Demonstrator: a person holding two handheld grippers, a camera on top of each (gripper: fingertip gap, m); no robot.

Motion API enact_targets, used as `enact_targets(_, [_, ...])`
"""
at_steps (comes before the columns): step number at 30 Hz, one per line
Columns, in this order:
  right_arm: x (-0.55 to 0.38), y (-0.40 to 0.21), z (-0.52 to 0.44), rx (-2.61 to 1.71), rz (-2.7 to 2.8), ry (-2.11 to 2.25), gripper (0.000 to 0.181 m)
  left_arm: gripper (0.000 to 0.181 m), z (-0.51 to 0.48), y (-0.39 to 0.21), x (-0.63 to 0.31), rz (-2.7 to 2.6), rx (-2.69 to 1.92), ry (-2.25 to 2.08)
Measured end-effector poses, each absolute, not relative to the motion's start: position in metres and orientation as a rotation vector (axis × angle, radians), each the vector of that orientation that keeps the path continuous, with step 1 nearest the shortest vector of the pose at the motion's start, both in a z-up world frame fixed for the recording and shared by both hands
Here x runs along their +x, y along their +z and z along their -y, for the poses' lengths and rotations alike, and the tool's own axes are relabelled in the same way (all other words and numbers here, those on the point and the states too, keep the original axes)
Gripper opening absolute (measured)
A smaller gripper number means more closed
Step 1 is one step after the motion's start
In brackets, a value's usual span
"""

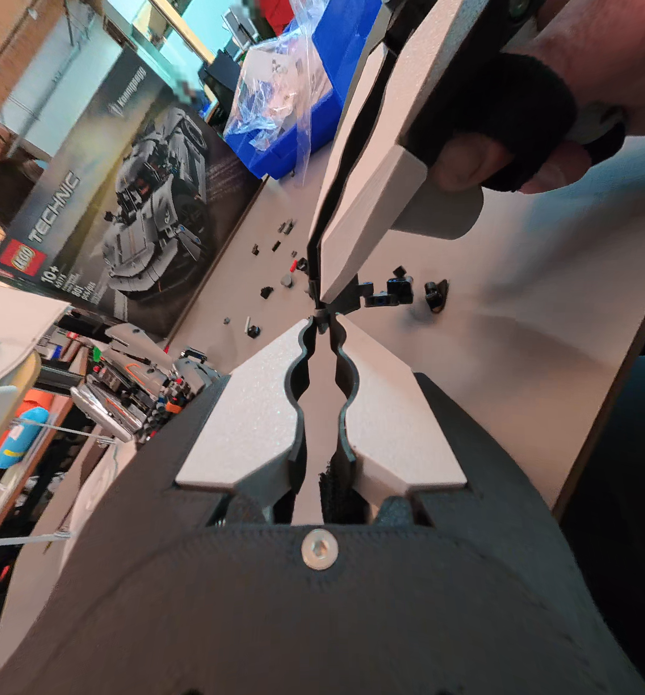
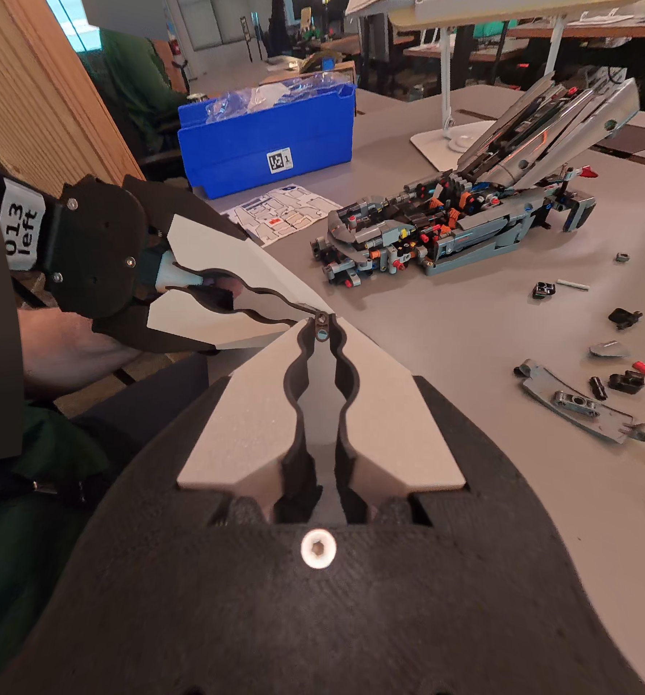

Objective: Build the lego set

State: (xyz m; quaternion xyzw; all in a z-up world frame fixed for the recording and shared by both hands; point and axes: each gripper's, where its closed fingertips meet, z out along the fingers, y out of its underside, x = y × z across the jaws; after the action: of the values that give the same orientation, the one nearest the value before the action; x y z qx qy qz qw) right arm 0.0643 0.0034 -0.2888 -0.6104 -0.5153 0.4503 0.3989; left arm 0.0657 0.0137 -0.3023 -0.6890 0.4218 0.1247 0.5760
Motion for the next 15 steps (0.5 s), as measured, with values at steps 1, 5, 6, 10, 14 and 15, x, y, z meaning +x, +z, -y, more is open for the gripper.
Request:
enact_targets(1, [0.066,-0.287,-0.004,-1.543,1.286,1.157,0.005,0.004,-0.014,-0.3,0.067,-0.992,-1.599,0.303])
enact_targets(5, [0.073,-0.28,-0.006,-1.549,1.216,1.233,0.006,0.004,-0.016,-0.293,0.074,-1.019,-1.539,0.36])
enact_targets(6, [0.074,-0.278,-0.007,-1.551,1.198,1.265,0.005,0.004,-0.017,-0.291,0.075,-1.018,-1.518,0.362])
enact_targets(10, [0.079,-0.274,-0.009,-1.574,1.123,1.42,0.005,0.004,-0.018,-0.286,0.08,-1.036,-1.458,0.406])
enact_targets(14, [0.082,-0.27,-0.01,-1.584,1.057,1.566,0.005,0.003,-0.019,-0.281,0.082,-1.045,-1.404,0.441])
enact_targets(15, [0.082,-0.27,-0.011,-1.585,1.055,1.571,0.005,0.003,-0.02,-0.28,0.083,-1.049,-1.395,0.456])
